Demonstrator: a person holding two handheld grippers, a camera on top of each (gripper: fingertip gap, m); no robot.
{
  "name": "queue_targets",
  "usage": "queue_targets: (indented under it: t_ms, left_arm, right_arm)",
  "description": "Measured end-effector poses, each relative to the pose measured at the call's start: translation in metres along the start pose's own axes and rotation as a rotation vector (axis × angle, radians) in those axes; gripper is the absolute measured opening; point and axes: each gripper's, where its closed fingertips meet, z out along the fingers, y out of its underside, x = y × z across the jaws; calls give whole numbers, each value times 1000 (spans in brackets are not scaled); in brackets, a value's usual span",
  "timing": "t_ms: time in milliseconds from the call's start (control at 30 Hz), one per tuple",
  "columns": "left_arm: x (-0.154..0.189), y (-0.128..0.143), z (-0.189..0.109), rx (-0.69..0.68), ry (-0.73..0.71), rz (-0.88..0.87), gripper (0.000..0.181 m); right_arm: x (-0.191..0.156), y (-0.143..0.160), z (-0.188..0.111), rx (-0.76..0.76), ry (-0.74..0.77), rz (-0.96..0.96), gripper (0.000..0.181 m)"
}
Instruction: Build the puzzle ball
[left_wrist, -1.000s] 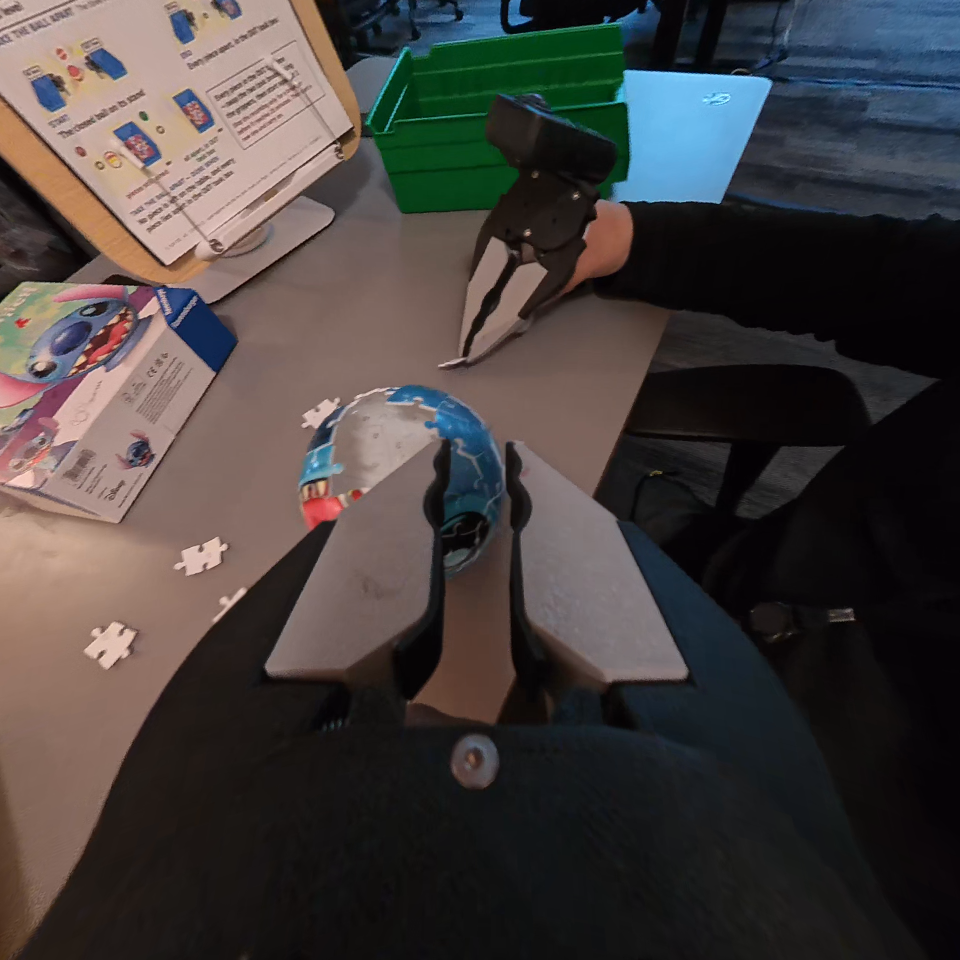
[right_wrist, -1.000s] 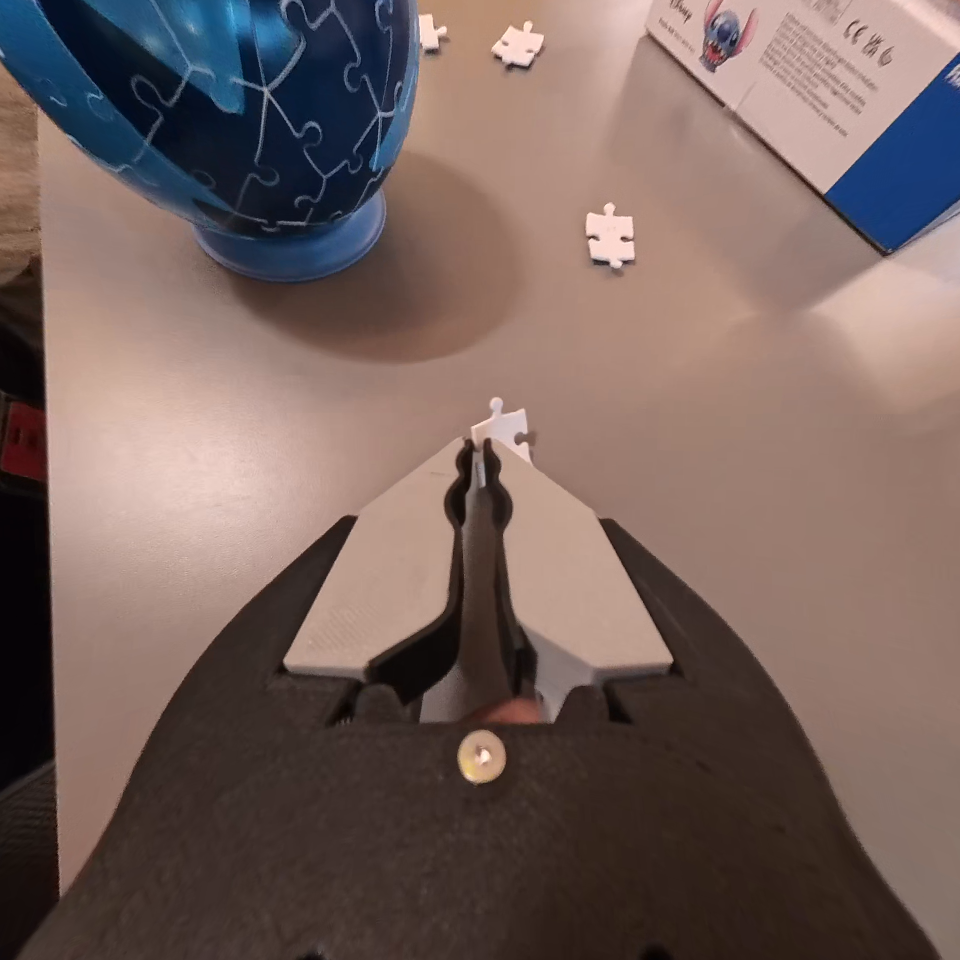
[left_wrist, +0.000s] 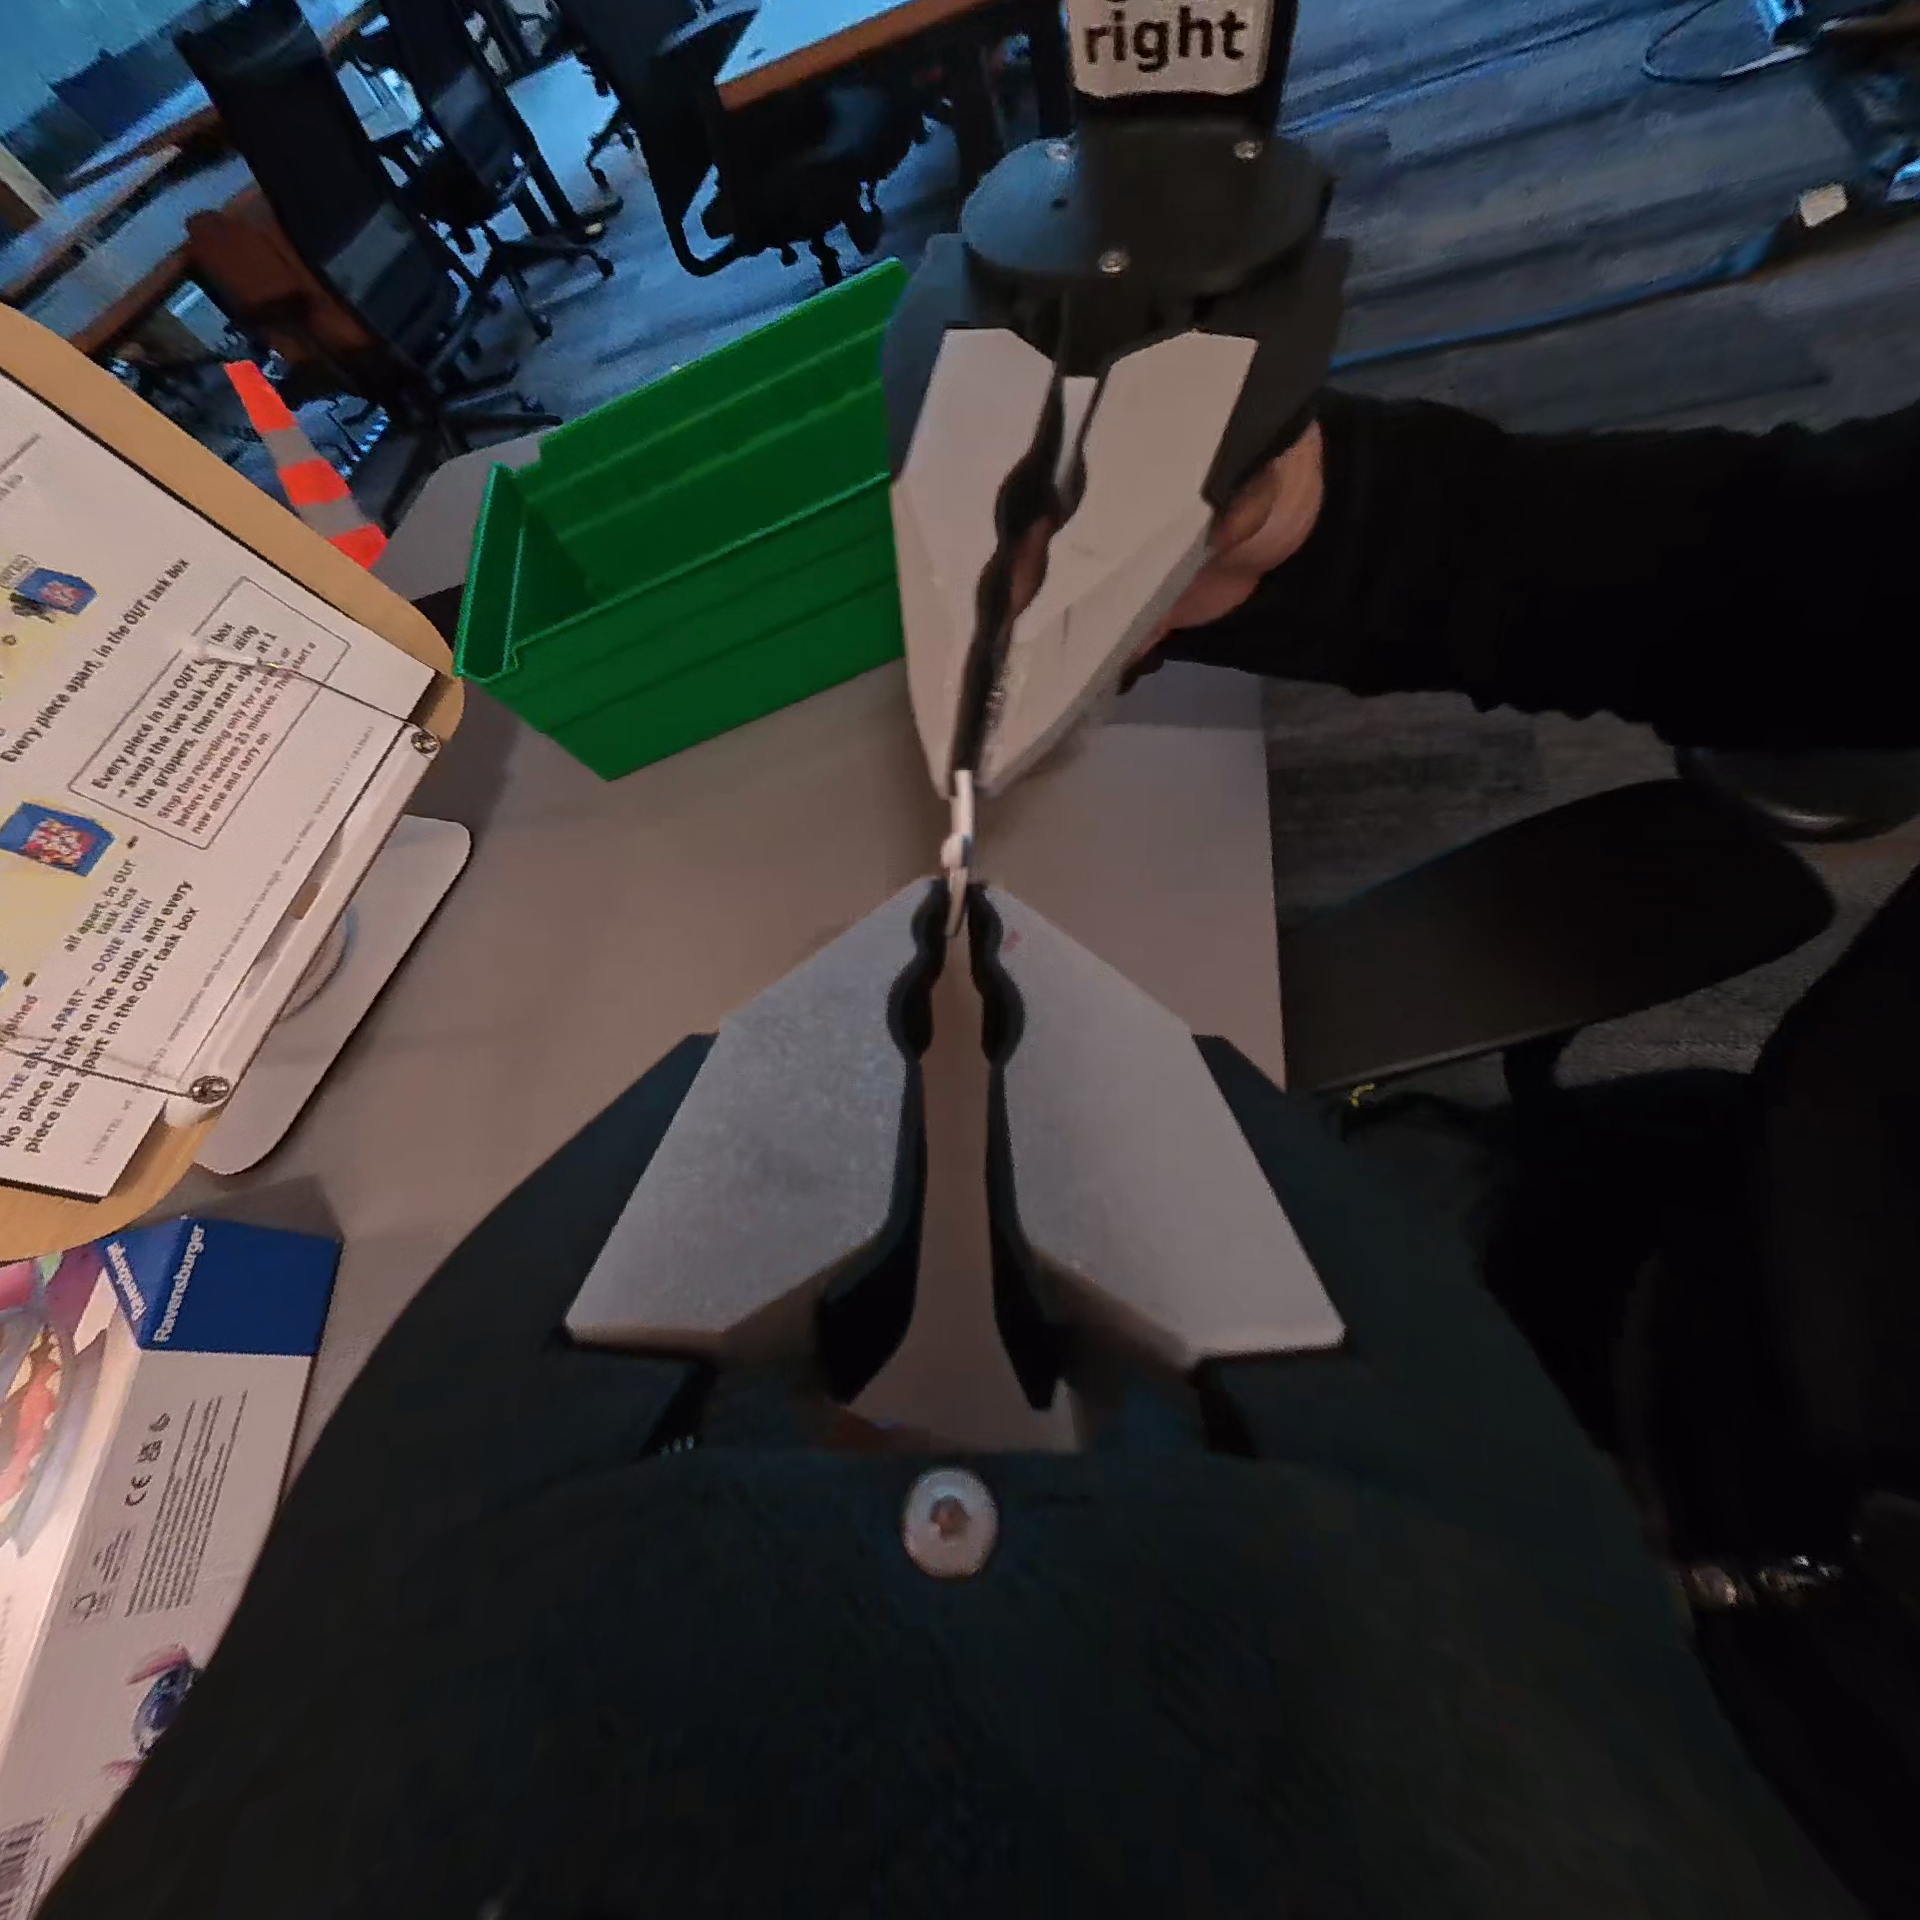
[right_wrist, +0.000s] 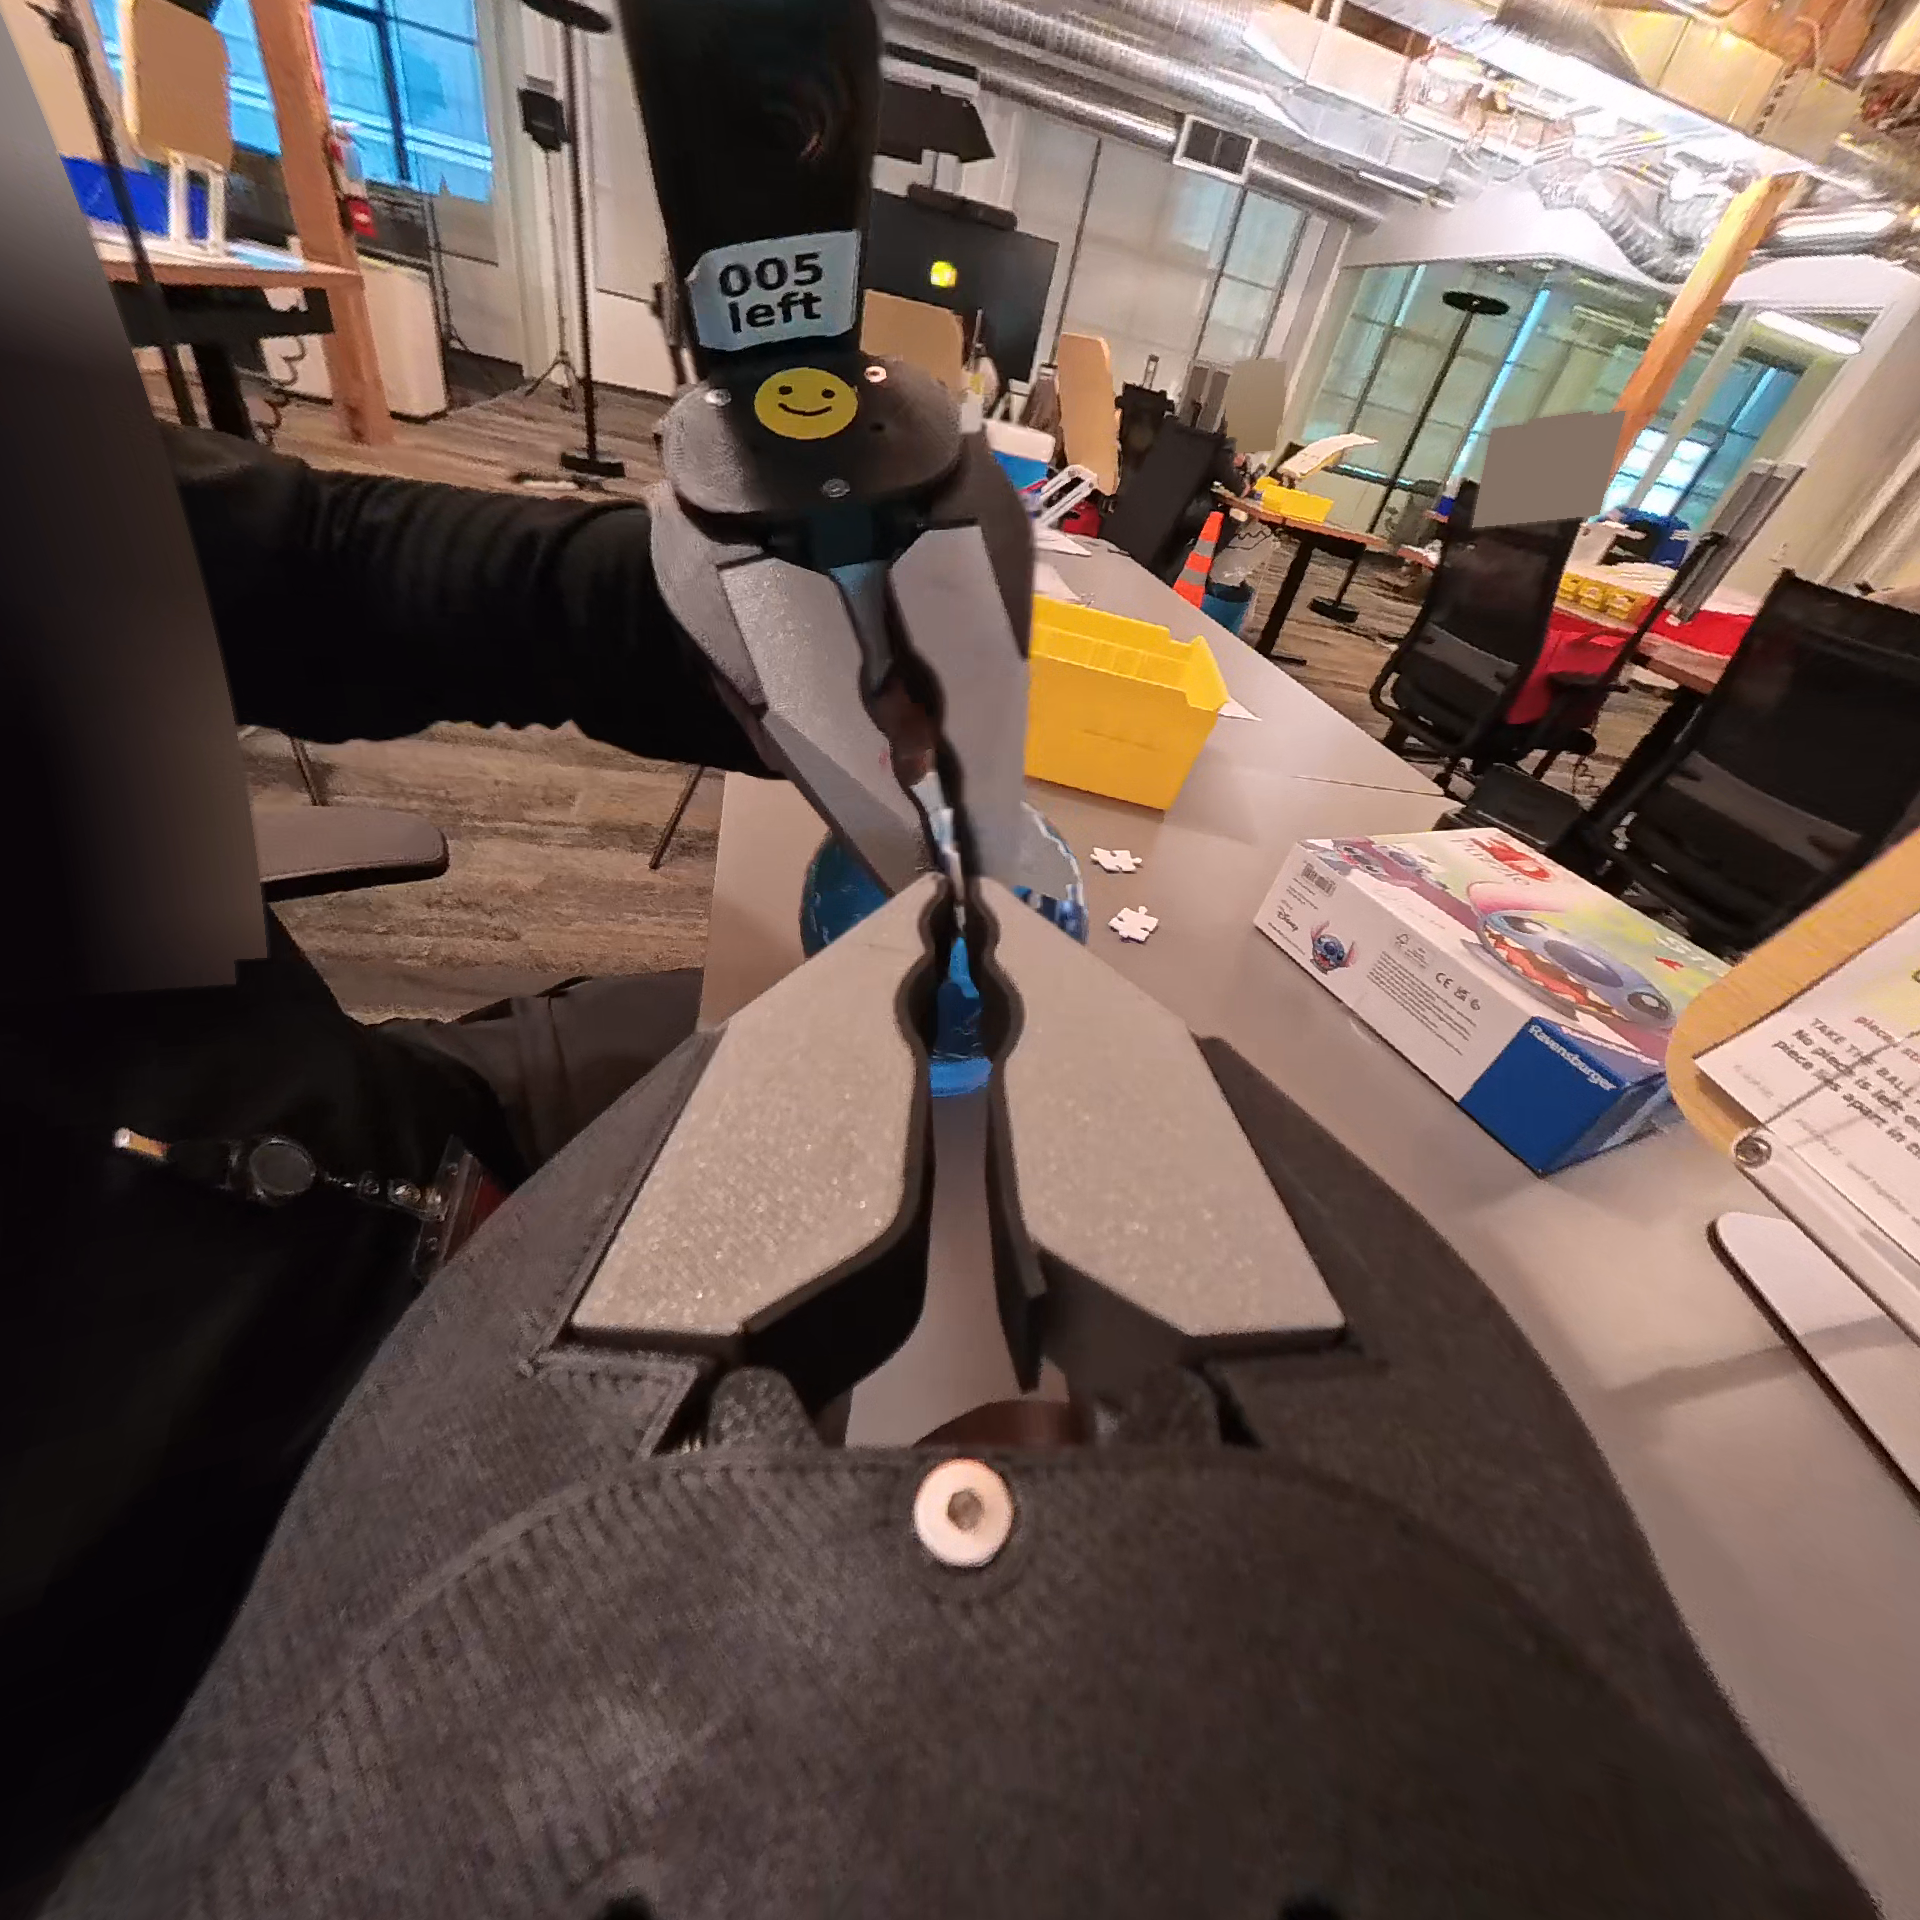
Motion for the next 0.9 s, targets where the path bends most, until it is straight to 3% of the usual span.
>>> queue_targets:
  t_ms: [67,133,233,333,500,667,767,900]
  left_arm:
    - [-2,4,1,-20,-27,46,0]
    - [-11,10,0,-74,-121,201,0]
    - [-31,20,-10,-213,-350,633,0]
    - [-31,18,-22,-248,-448,979,0]
    - [-45,20,-43,-332,-604,1422,0]
    - [-44,17,-59,-325,-675,1604,0]
    - [-44,18,-64,-328,-689,1624,1]
    - [-47,19,-72,-320,-720,1555,7]
  right_arm:
    - [6,4,2,-4,18,11,0]
    - [12,8,5,-18,36,28,0]
    - [26,6,4,-2,84,65,3]
    - [27,-6,9,47,6,210,12]
    - [30,-5,34,0,-54,385,17]
    - [24,-2,58,-32,-149,520,16]
    - [16,-4,70,-35,-245,590,5]
    - [18,-9,78,15,-291,626,2]
